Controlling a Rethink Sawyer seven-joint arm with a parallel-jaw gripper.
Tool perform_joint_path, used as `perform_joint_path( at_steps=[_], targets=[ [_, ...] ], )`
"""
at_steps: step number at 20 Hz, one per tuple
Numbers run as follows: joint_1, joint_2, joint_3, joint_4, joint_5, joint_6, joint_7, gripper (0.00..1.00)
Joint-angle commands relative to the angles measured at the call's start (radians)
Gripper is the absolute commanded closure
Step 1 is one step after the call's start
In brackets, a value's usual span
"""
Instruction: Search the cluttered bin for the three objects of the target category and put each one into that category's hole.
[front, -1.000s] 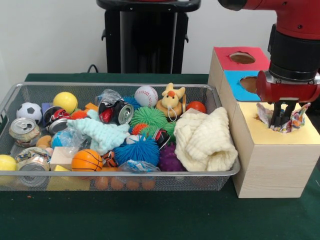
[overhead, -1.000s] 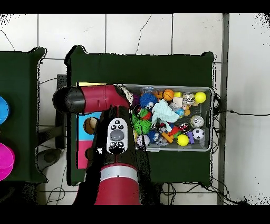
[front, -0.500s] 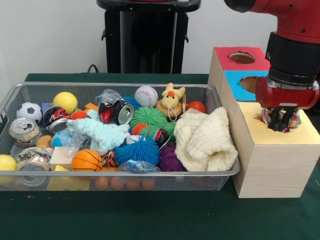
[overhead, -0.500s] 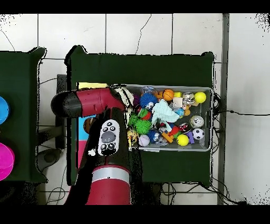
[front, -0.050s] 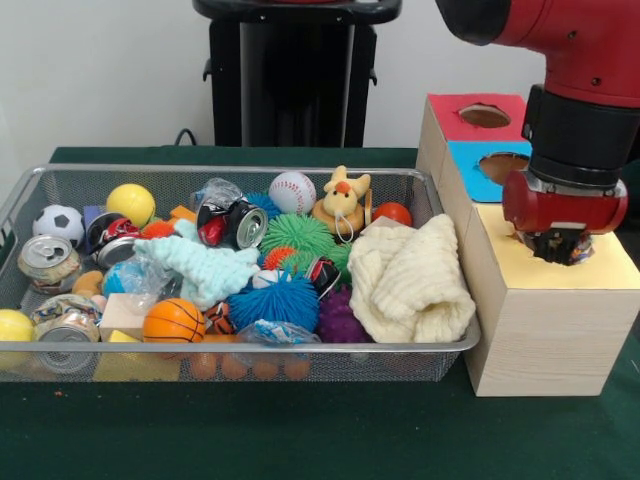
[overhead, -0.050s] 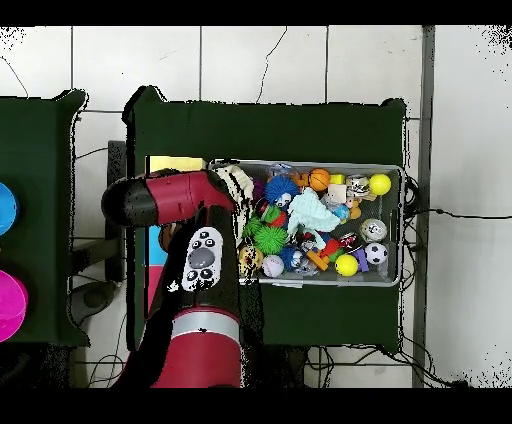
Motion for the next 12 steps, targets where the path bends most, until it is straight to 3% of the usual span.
perform_joint_path(
  at_steps=[1,8,12],
  targets=[
    [-0.011,0.013,0.035,0.046,0.022,0.057,0.144,1.00],
    [0.002,-0.104,0.017,0.083,0.025,0.166,0.119,1.00],
    [0.014,-0.110,0.006,0.022,0.025,0.233,0.113,1.00]
  ],
)
